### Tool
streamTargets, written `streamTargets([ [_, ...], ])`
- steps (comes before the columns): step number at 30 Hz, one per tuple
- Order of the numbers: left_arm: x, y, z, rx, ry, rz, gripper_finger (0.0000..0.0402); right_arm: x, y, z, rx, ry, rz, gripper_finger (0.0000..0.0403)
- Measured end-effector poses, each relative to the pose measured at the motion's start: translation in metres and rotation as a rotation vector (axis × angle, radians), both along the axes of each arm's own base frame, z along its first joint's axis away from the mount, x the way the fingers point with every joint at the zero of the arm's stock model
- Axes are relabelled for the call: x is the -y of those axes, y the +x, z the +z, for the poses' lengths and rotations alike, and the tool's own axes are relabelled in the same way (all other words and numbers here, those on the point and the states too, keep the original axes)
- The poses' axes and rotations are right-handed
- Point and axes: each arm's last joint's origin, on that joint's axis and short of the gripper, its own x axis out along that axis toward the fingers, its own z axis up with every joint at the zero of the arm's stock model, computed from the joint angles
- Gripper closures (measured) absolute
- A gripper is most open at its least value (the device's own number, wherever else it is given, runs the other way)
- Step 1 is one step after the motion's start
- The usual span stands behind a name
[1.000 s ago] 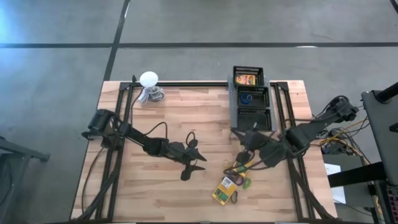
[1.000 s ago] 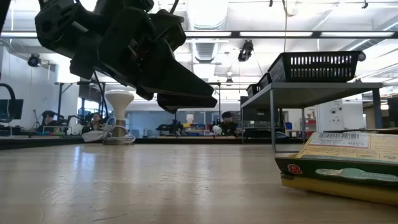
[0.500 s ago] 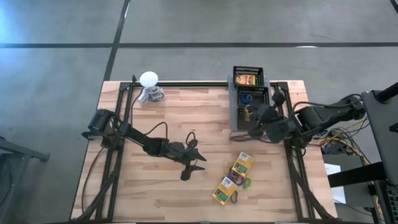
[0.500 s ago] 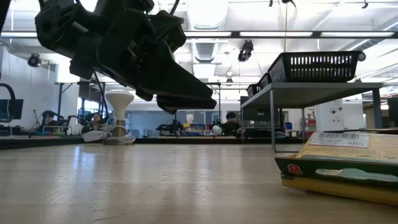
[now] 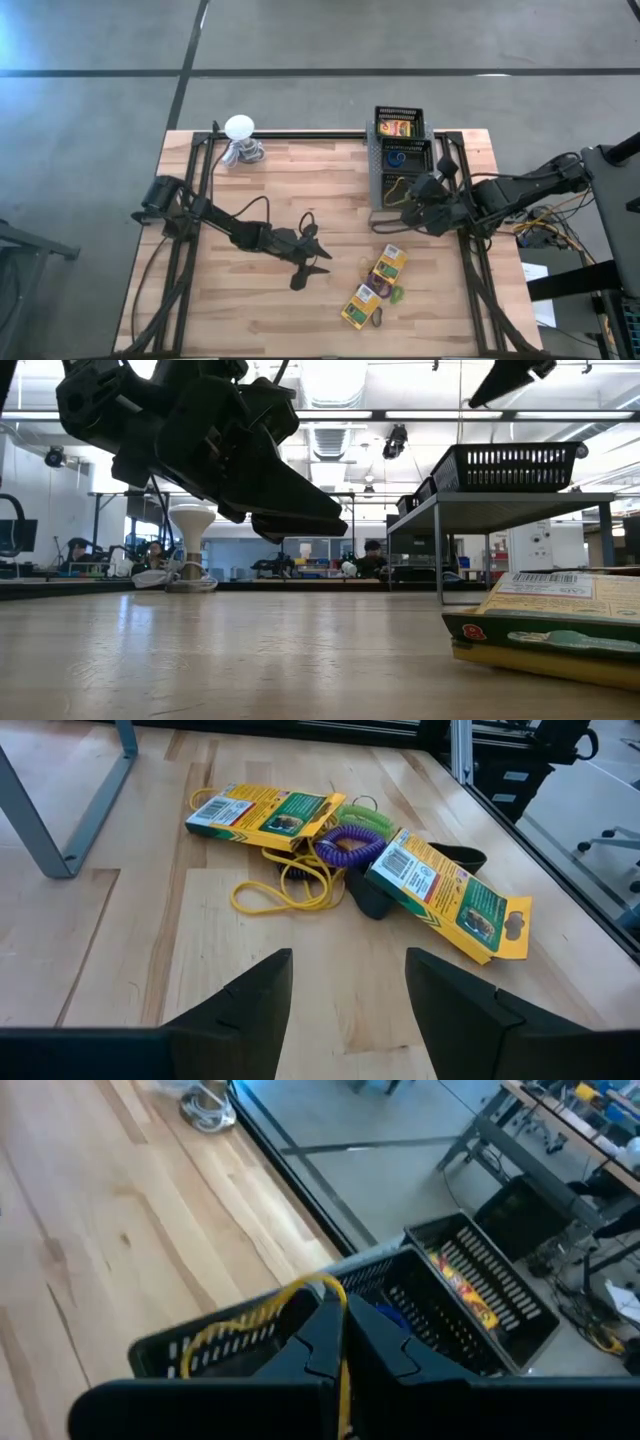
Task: Pick & Place Office Desk Supplies
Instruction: Put the yellow rubber band into the bottom black bin on the shelf, then put the crayon box into the top black bin on the shelf
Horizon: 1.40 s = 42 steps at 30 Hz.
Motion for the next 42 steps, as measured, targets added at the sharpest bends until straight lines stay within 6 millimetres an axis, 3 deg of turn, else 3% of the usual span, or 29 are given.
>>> streamTargets([
  [7, 0.0, 0.0, 0.0, 0.0, 0.0, 0.0, 0.0201, 0.003, -0.007, -0.011, 0.009, 0.026, -0.034, 0.0394],
  [15, 0.0, 0.0, 0.0, 0.001, 0.002, 0.005, 0.0201, 0.009, -0.031, -0.009, -0.009, 0.227, -0.108, 0.0386],
  [22, 0.0, 0.0, 0.0, 0.001, 0.003, 0.007, 0.0201, 0.011, -0.038, -0.007, -0.037, 0.306, -0.16, 0.0321],
  [27, 0.0, 0.0, 0.0, 0.001, 0.003, 0.007, 0.0201, 0.013, -0.038, -0.005, 0.017, 0.244, -0.195, 0.0273],
  [32, 0.0, 0.0, 0.0, 0.001, 0.002, 0.007, 0.0201, 0.01, -0.03, -0.002, 0.083, 0.18, -0.168, 0.025],
  [36, 0.0, 0.0, 0.0, 0.001, 0.002, 0.007, 0.0201, -0.015, 0.001, -0.002, 0.129, 0.188, 0.087, 0.0249],
  [42, 0.0, 0.0, 0.0, 0.0, 0.0, 0.009, 0.0201, -0.095, 0.05, -0.018, 0.165, 0.057, 0.621, 0.0261],
])
